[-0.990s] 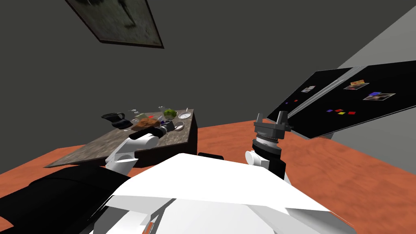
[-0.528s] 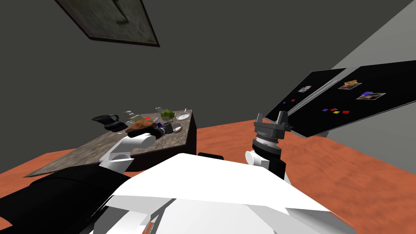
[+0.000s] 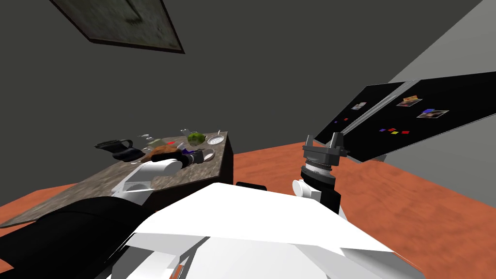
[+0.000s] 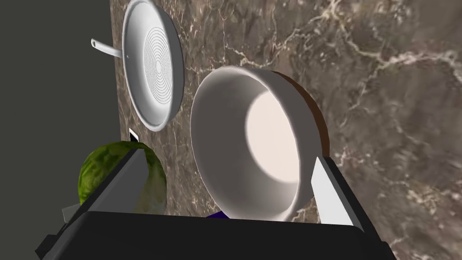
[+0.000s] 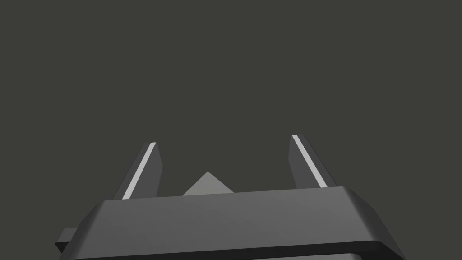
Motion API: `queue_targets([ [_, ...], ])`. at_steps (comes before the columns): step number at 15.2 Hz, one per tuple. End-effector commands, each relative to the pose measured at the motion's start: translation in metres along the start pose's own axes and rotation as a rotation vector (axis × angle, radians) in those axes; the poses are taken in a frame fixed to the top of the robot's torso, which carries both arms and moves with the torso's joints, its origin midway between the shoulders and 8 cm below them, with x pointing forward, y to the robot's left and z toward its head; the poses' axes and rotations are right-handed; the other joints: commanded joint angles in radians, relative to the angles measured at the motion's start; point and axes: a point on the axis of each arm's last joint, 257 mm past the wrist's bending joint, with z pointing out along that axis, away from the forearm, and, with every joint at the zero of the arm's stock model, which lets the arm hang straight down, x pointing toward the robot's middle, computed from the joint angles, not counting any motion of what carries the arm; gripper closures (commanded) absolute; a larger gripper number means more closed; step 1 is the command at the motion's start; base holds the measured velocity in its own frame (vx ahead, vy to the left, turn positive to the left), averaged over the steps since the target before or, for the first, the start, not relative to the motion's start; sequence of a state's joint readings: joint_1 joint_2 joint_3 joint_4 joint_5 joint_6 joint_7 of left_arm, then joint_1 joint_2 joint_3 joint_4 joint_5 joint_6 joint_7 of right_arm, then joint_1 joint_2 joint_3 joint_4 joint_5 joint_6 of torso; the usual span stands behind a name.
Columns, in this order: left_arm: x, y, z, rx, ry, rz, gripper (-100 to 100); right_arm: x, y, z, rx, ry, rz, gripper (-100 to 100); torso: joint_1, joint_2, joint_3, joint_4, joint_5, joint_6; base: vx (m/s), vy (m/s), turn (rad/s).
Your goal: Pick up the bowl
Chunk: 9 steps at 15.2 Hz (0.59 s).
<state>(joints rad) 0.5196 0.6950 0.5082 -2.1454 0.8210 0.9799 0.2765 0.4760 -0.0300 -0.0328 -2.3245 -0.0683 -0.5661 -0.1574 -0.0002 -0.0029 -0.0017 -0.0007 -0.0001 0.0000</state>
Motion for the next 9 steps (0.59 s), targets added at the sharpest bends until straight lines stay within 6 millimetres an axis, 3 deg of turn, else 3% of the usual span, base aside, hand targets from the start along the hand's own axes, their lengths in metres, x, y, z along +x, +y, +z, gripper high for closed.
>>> queue_targets([
  [1,-0.005,0.011,0.000,-0.047,-0.013,-0.008,-100,0.000,0.000,0.000,0.000,0.000,0.000,0,0.000,0.000,0.000,0.000,0.000,0.000,0.042,0.001,-0.024],
  [9,-0.033,0.048,-0.010,-0.229,-0.058,-0.063,-100,0.000,0.000,0.000,0.000,0.000,0.000,0,0.001,0.000,0.000,0.000,0.000,0.000,0.049,0.007,-0.040],
])
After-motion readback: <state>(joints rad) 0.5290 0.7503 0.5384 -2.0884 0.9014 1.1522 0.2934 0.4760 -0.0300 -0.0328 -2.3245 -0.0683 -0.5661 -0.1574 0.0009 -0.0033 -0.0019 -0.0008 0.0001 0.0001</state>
